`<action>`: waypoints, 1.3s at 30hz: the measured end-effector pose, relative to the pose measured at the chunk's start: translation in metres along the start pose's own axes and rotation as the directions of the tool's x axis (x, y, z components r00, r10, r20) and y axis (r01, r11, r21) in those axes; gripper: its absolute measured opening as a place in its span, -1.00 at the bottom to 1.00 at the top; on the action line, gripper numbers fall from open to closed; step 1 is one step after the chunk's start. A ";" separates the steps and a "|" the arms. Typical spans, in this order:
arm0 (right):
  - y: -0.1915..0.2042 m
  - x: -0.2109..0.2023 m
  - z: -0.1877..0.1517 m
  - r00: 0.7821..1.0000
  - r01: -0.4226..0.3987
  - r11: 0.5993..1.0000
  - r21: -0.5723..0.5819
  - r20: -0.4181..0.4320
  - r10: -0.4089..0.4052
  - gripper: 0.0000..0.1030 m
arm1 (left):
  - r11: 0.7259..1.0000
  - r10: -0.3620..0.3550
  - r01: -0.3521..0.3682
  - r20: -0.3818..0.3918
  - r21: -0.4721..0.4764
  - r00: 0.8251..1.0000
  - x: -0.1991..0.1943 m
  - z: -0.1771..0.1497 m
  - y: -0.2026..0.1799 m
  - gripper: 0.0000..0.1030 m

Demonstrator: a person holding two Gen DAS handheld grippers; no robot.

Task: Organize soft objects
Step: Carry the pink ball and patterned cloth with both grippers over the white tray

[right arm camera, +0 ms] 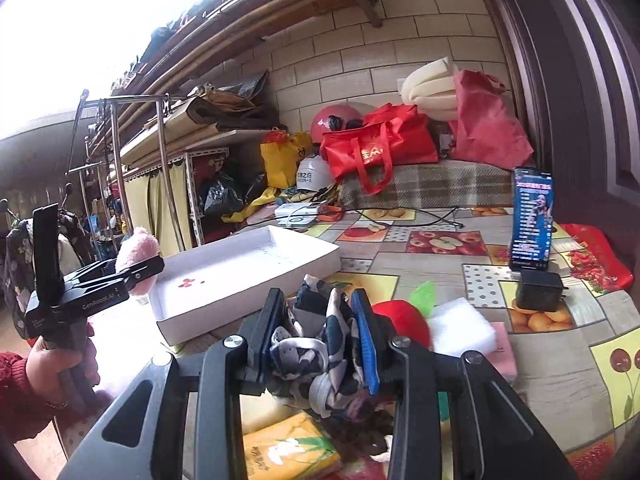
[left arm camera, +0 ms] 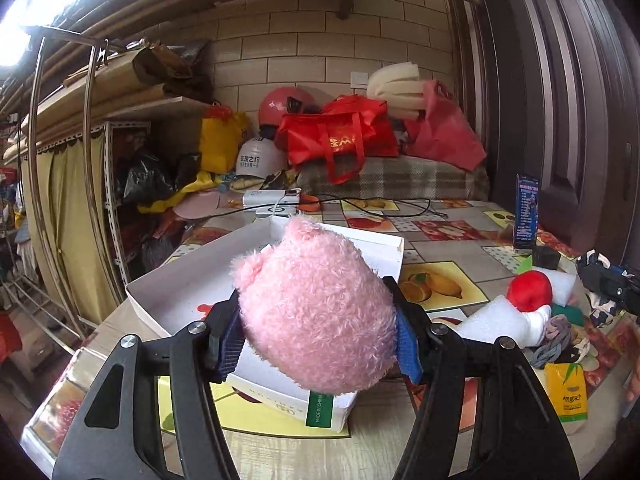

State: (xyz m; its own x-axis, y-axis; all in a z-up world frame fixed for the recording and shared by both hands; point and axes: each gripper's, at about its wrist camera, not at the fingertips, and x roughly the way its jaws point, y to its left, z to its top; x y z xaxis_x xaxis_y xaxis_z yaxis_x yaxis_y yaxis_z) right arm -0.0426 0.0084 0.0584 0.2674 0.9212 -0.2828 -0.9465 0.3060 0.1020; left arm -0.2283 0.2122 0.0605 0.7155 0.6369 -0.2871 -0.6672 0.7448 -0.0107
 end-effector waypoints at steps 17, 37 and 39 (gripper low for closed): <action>0.073 0.118 0.005 0.984 -0.128 0.987 0.093 -0.113 0.138 -0.35 | 0.978 0.177 -0.178 -0.017 -0.109 0.984 0.056 0.011 0.076 0.21; 0.021 0.145 0.036 0.984 0.180 0.984 -0.008 0.006 -0.180 -0.33 | 0.976 0.162 -0.163 -0.021 -0.141 0.987 0.082 0.019 0.088 0.21; 0.045 0.149 0.035 0.993 0.117 0.992 -0.035 -0.011 -0.118 -0.33 | 0.982 0.149 -0.150 -0.023 -0.116 0.989 0.083 0.020 0.083 0.22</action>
State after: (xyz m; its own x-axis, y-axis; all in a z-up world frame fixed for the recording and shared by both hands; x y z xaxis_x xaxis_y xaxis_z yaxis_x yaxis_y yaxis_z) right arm -0.0385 0.1680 0.0546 0.3750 0.8760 -0.3033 -0.9143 0.4035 0.0349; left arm -0.2200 0.3305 0.0547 0.6034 0.7357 -0.3078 -0.7866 0.6125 -0.0782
